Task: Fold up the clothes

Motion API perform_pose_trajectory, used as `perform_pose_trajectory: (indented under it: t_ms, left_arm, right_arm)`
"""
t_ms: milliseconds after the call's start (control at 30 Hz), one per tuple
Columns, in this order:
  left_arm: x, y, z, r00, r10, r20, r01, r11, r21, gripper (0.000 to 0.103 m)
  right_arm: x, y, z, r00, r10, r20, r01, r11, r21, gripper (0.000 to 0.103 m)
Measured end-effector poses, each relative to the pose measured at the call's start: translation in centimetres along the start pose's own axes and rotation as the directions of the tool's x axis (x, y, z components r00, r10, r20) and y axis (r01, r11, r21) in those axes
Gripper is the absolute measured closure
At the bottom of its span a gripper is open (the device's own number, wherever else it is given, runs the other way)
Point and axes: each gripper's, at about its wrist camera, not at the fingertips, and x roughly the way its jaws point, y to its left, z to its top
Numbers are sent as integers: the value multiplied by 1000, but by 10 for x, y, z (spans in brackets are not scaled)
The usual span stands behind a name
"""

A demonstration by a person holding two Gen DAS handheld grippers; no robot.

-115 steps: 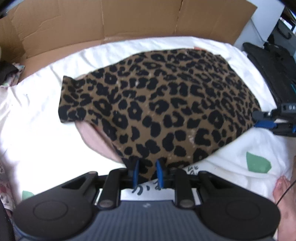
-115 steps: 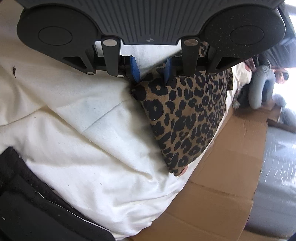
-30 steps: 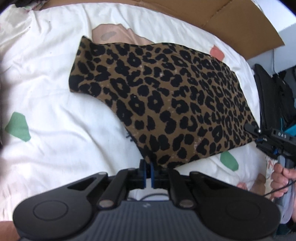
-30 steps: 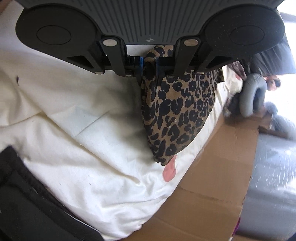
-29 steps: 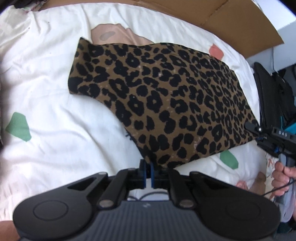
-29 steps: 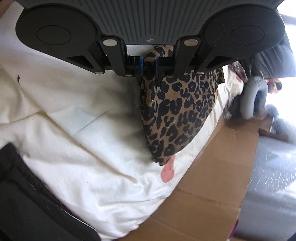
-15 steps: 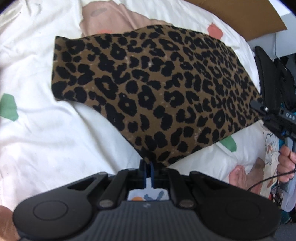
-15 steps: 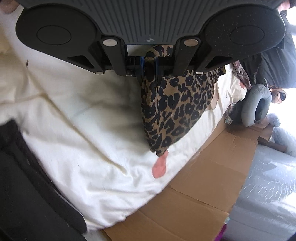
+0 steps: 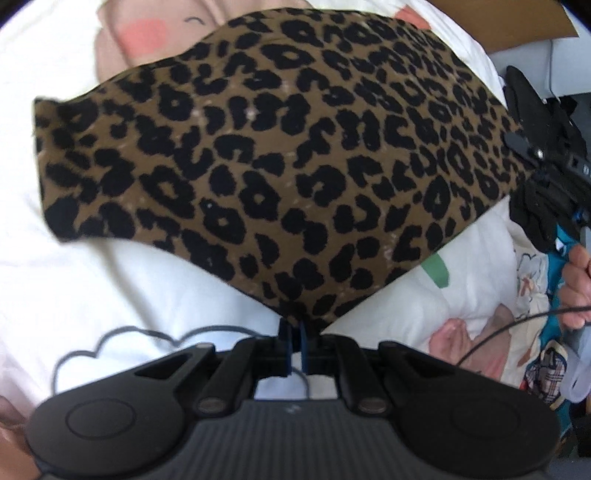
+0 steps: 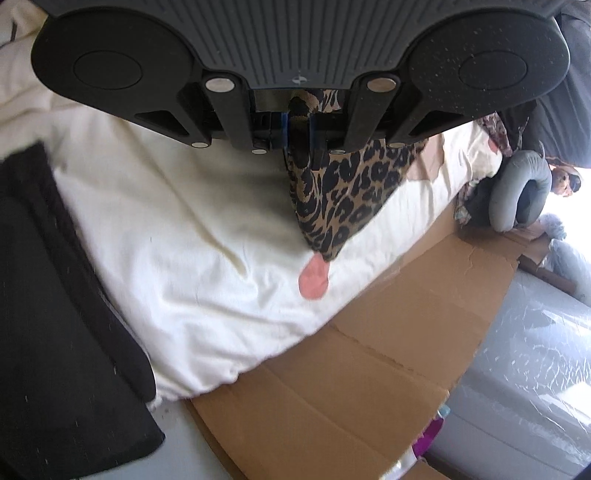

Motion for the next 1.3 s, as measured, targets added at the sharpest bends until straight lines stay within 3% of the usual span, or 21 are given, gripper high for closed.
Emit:
perform_pose_trajectory:
  t_ms: [400,900,1100,1167,1300]
  left_arm:
    - [16,-31,-3,999,-30,-16,30,999,12,99]
    - [16,-14,-22,996,-44,-76,39,997,-65,96]
    - [16,-12,-40,987,-26,-156,20,999,-37,96]
    - [14,-14,-41,988,-9,-157,7,1000,-17,95]
    - [2,-20,-37,991,9,-134,-7,1000,14,90]
  right_arm:
    - [4,2,29,999,-9,48,9,1000,-13,96]
    - [20,-24,45,992,-97,76,98,995,-11,103]
    - [9,-31,39,993,-89,78,89,996,3,100]
    - [4,-34,36,993,-84,78,84,996,7,99]
    - [-5,-40,30,994,-75,78,73,997,26,88]
